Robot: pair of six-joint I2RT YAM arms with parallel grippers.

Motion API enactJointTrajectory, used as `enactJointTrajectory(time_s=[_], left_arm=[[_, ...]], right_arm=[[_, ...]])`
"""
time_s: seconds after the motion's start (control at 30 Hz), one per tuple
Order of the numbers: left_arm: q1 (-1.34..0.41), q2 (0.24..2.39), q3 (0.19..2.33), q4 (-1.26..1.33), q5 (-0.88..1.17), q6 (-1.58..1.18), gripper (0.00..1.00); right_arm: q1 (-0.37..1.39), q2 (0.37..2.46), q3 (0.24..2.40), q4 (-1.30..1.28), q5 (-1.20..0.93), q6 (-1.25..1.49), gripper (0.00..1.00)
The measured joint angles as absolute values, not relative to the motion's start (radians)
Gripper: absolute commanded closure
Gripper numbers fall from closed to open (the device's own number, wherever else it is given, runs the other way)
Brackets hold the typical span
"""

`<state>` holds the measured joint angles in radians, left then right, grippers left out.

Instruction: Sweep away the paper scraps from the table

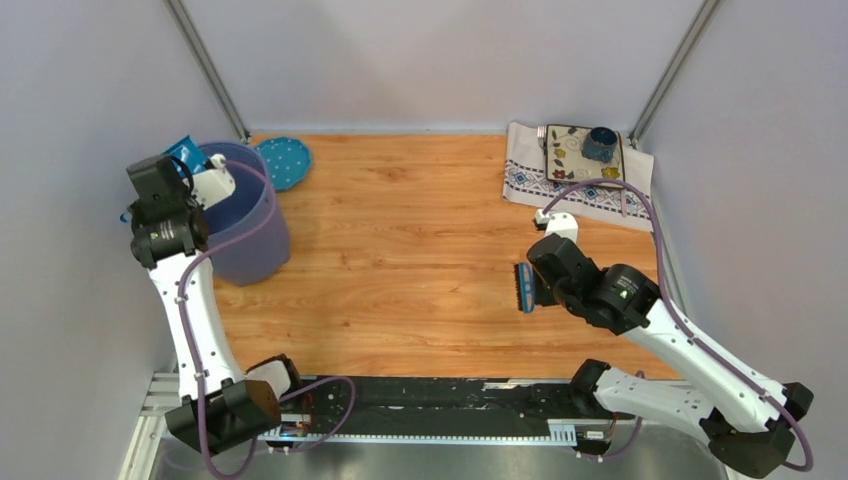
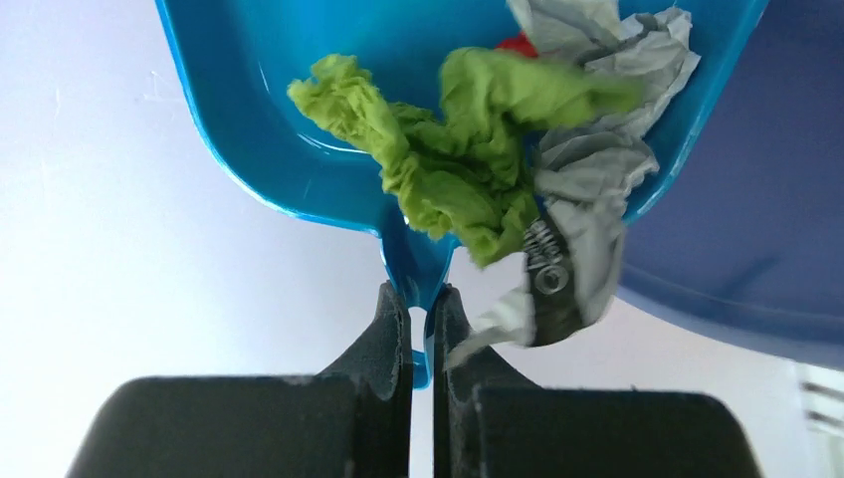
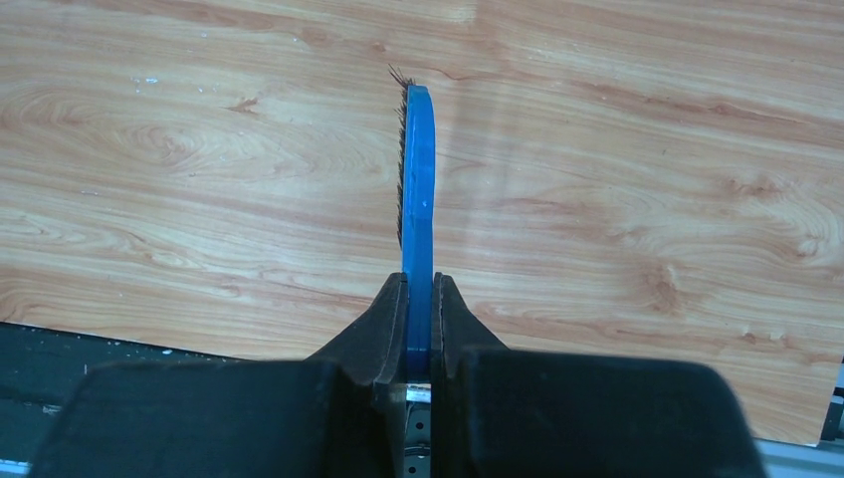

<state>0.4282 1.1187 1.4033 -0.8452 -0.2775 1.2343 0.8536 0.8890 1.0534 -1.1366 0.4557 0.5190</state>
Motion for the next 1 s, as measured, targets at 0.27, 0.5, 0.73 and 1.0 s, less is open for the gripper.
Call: enactJointTrajectory(time_s=[0.27, 0.5, 0.73, 1.0], left_arm=[[0.428, 0.985, 0.996, -0.294, -0.413, 1.689, 1.0], [0.428, 0.885, 0.799, 0.069, -0.314, 1.918, 0.98], [0.428, 0.879, 0.793, 0.223, -0.26, 1.97, 0.98], [0.428, 0.917, 0.933, 0.141, -0.262, 1.923, 1.0]], right_arm=[[0.852, 0.92, 1.053, -1.1, 0.425, 0.507, 1.0], [0.851, 0.92, 1.053, -1.098, 0.411, 0.499, 1.0], [0.85, 0.919, 1.053, -1.097, 0.408, 0.492, 1.0], [0.849, 0.918, 1.053, -1.092, 0.402, 0.481, 1.0]])
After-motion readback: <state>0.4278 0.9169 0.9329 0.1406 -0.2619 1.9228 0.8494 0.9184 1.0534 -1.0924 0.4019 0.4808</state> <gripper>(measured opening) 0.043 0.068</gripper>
